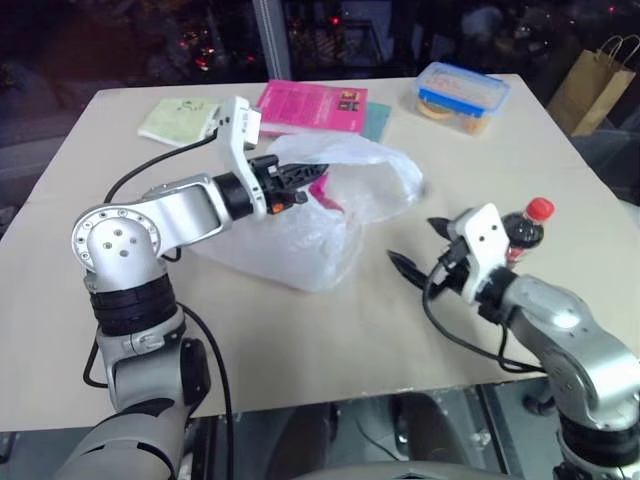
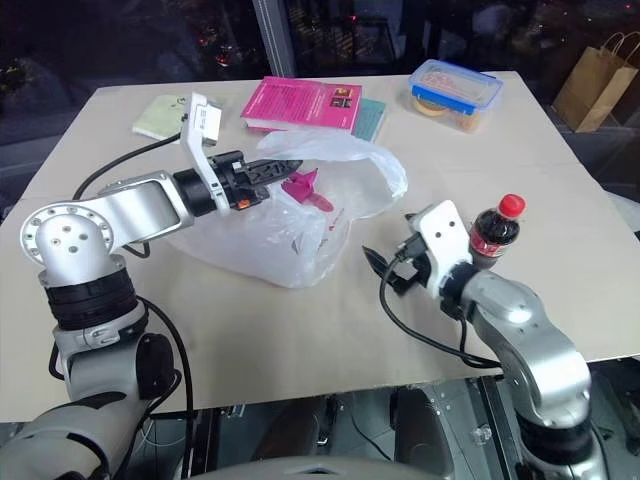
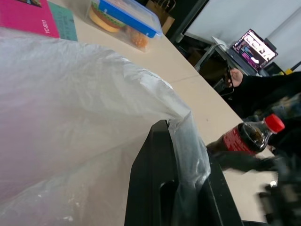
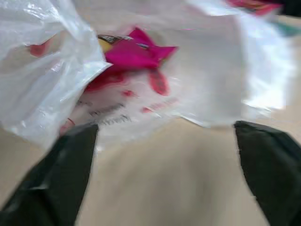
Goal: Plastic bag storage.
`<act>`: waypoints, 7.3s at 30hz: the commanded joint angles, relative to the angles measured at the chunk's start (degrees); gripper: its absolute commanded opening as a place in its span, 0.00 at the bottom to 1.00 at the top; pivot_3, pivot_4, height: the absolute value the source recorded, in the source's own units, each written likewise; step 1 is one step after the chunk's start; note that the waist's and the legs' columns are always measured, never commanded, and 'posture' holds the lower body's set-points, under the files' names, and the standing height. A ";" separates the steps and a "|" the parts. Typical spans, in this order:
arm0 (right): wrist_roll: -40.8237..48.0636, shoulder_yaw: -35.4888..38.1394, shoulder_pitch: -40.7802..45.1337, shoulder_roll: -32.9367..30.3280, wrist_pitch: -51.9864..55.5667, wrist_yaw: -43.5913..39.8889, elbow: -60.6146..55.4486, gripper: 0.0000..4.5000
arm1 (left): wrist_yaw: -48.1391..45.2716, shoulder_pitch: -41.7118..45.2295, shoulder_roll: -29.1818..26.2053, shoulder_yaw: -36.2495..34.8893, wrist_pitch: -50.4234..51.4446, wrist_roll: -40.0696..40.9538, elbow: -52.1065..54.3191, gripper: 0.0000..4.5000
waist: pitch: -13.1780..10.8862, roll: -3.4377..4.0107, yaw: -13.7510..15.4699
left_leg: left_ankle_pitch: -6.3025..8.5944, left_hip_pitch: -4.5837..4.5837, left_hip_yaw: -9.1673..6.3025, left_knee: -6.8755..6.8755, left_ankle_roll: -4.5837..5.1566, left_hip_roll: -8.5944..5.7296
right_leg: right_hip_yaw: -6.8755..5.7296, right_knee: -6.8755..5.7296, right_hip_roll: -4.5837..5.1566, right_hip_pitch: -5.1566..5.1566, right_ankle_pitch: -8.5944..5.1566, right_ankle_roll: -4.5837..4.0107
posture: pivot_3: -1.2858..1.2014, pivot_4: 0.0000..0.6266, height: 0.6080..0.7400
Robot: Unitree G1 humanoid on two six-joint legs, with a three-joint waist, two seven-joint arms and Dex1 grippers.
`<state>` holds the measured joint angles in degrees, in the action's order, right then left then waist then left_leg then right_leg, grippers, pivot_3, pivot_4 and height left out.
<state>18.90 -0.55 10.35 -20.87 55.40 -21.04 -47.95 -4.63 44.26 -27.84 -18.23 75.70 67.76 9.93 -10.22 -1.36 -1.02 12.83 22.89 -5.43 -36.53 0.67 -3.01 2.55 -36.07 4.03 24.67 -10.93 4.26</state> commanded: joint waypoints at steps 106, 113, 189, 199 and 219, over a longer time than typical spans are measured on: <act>-13.96 -5.67 36.50 11.96 -23.66 9.65 60.01 0.87 | -10.48 -8.44 -8.10 -1.60 -10.79 -1.56 2.76 0.00 | -0.01 0.04 -1.46 | -0.16 -0.07 0.32 0.05 -0.23 0.20 | 0.09 -0.21 -0.30 0.12 0.17 -0.28 | 0.52 0.24 1.00; -12.81 -4.01 37.45 11.44 -24.38 6.19 61.12 0.16 | -15.41 -9.60 -11.47 -1.62 -11.47 -3.72 1.93 0.00 | -0.01 0.05 -1.51 | -0.16 -0.06 0.31 0.06 -0.23 0.19 | 0.09 -0.20 -0.31 0.13 0.17 -0.29 | 0.52 0.24 1.00; -11.94 -4.55 30.71 5.04 -12.70 1.87 47.61 0.00 | -23.17 -43.74 -6.55 -9.59 -18.29 12.55 10.21 0.01 | -0.12 0.34 -1.31 | -0.08 -0.07 0.39 0.01 -0.10 0.70 | -0.10 0.14 -0.47 -0.04 0.24 -0.49 | 0.52 0.24 1.00; -12.34 -4.32 30.46 5.06 -12.75 2.07 47.46 0.00 | -18.39 -48.17 -10.63 -4.57 -13.77 25.63 15.07 0.60 | -0.12 0.34 -1.33 | -0.08 -0.06 0.44 0.04 -0.11 0.70 | -0.03 0.16 -0.47 -0.01 0.24 -0.51 | 0.52 0.24 1.00; -10.74 -2.31 31.20 4.23 -12.13 1.87 46.87 0.00 | 1.59 -34.54 -1.66 -2.90 -27.59 45.24 12.77 0.02 | -0.12 0.32 -0.88 | -0.08 -0.06 0.47 0.04 -0.12 0.66 | 0.00 0.17 -0.46 -0.02 0.25 -0.53 | 0.52 0.24 1.00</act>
<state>7.37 -5.14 39.28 -16.35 43.61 -18.88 1.15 -0.40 8.70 -29.37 -17.93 48.47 110.63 20.63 -10.33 -1.04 -1.91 12.74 22.84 -4.96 -36.49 0.55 -2.36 2.54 -35.90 3.56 24.65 -10.69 3.73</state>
